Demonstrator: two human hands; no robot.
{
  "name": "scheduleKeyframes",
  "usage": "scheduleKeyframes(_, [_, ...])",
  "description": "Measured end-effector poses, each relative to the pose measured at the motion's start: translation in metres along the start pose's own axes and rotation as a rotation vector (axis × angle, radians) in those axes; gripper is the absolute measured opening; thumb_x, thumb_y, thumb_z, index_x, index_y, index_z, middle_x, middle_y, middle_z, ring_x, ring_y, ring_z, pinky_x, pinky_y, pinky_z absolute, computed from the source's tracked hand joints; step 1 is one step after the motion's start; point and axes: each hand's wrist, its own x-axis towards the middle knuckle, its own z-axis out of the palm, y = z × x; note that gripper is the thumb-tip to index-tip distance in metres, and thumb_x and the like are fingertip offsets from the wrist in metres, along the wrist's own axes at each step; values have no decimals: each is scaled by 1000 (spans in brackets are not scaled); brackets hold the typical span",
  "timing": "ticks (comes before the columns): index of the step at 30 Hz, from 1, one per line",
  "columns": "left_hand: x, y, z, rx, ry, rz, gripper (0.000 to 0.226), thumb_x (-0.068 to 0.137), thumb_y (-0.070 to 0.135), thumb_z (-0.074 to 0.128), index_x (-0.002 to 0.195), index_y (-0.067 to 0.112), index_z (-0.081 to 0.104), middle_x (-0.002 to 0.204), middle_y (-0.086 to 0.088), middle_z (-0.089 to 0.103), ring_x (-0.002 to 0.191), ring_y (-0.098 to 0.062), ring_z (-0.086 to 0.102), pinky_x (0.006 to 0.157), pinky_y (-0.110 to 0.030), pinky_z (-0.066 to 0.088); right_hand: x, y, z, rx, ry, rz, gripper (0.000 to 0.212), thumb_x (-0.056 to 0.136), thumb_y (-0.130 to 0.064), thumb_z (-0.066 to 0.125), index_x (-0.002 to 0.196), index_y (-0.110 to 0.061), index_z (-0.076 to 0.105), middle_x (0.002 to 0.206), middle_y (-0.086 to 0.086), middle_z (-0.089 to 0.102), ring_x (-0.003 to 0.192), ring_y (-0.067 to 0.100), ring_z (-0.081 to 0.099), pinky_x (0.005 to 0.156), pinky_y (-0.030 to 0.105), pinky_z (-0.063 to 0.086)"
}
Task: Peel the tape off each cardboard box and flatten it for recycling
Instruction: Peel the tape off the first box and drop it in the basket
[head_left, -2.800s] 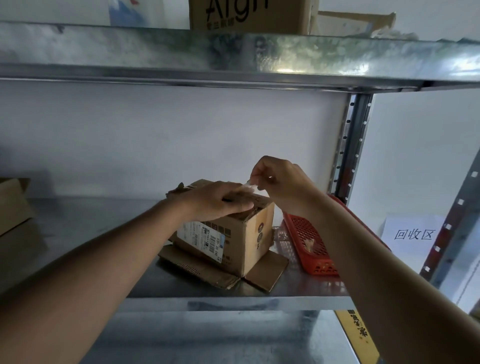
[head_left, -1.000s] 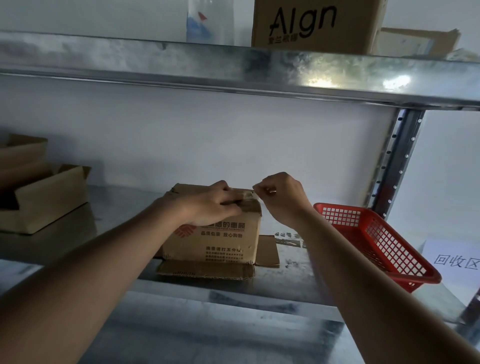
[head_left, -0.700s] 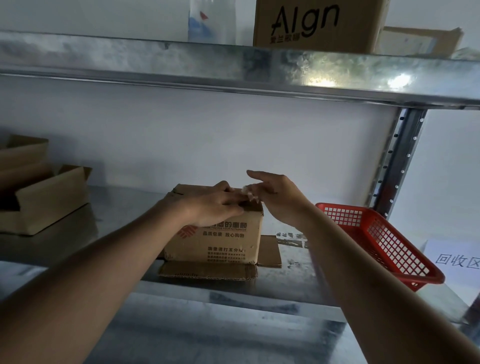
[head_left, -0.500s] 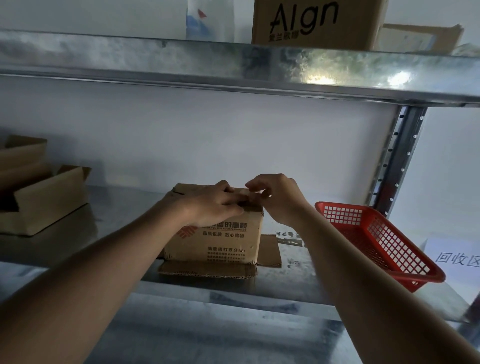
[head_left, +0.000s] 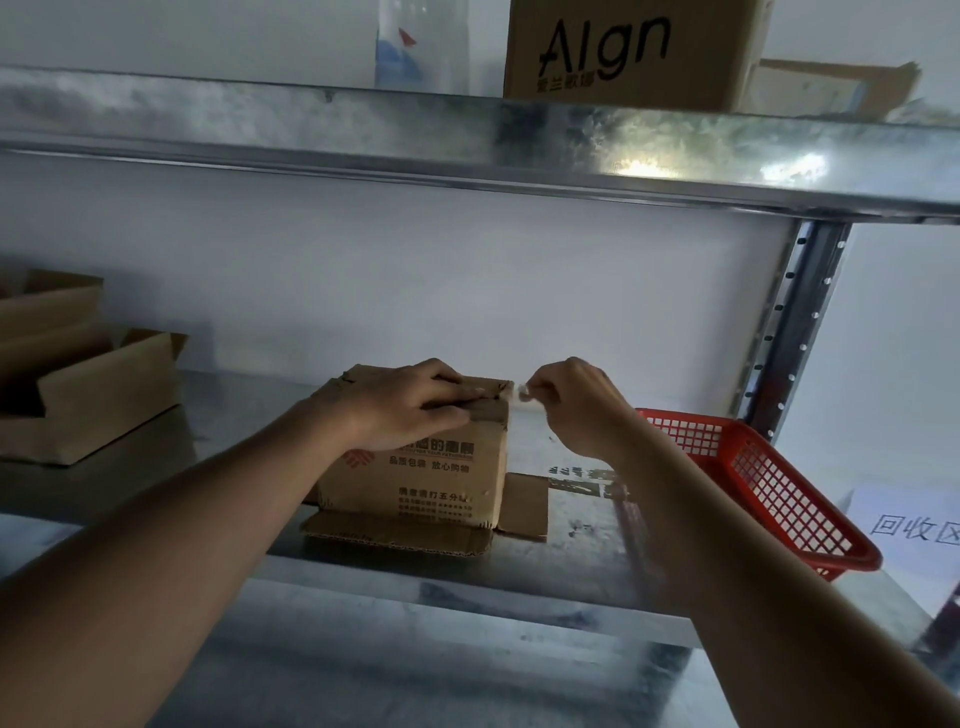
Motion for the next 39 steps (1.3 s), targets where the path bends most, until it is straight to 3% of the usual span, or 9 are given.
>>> scheduleKeyframes(7, [13,27,5,13,11,17,40,100,66,41,121,36,57,124,18,46,104,-9,57,83,-35,49,-15,11,-10,-68,128,19,19,98,-11,71,107,-23,81,115,3,67,95,22,68,75,34,56])
scheduleKeyframes(10, [16,35,16,0,72,27,36,101,64,41,109,32,55,114,14,48,93,-13,60,74,-38,50,-19,8,-6,-13,68,75,14,87,-8,83,92,-21,84,92,-3,75,84,17,72,72,30,59])
scheduleKeyframes(14, [13,26,21,-118,61,10,35,96,70,42,108,39,53,113,16,49,96,-15,61,78,-43,55,-23,7,-3,269,154,182,19,72,-6,93,81,-18,82,73,-4,73,70,14,70,55,12,48])
scheduleKeyframes(17, [13,28,22,-261,37,11,44,89,73,44,119,43,57,119,16,48,107,-11,57,89,-41,51,-23,0,3,397,185,167,26,67,-5,96,85,-17,82,76,-2,74,70,10,68,57,6,46])
scheduleKeyframes(22, [14,28,23,-173,81,7,31,99,66,47,119,46,58,117,19,50,106,-6,55,82,-34,48,-22,-10,15,793,192,221,34,71,9,84,90,-18,80,79,-2,75,77,14,71,72,25,61])
scheduleKeyframes(27, [15,28,25,-146,85,-15,33,97,69,44,113,43,57,116,20,49,99,-7,58,84,-38,51,-19,-5,32,1245,171,286,29,81,14,75,96,-11,77,82,3,76,85,19,74,83,27,60])
scheduleKeyframes(32, [19,26,25,-134,101,-32,27,98,66,46,106,43,58,112,22,48,95,-7,57,82,-38,47,-21,1,45,994,271,273,23,78,-11,87,92,-27,79,84,-17,77,83,1,73,71,17,55])
scheduleKeyframes(35, [21,27,25,-113,105,-31,25,98,65,47,105,43,58,112,22,48,94,-8,57,78,-36,46,-25,2,47,870,244,269,5,87,-28,81,86,-33,82,85,-15,78,83,5,75,79,34,63])
scheduleKeyframes(39, [21,30,25,-110,113,-29,27,99,67,46,105,43,57,112,21,48,95,-7,56,76,-36,45,-29,-6,43,965,153,308,19,88,-33,69,84,-22,83,85,0,79,88,20,78,86,50,63])
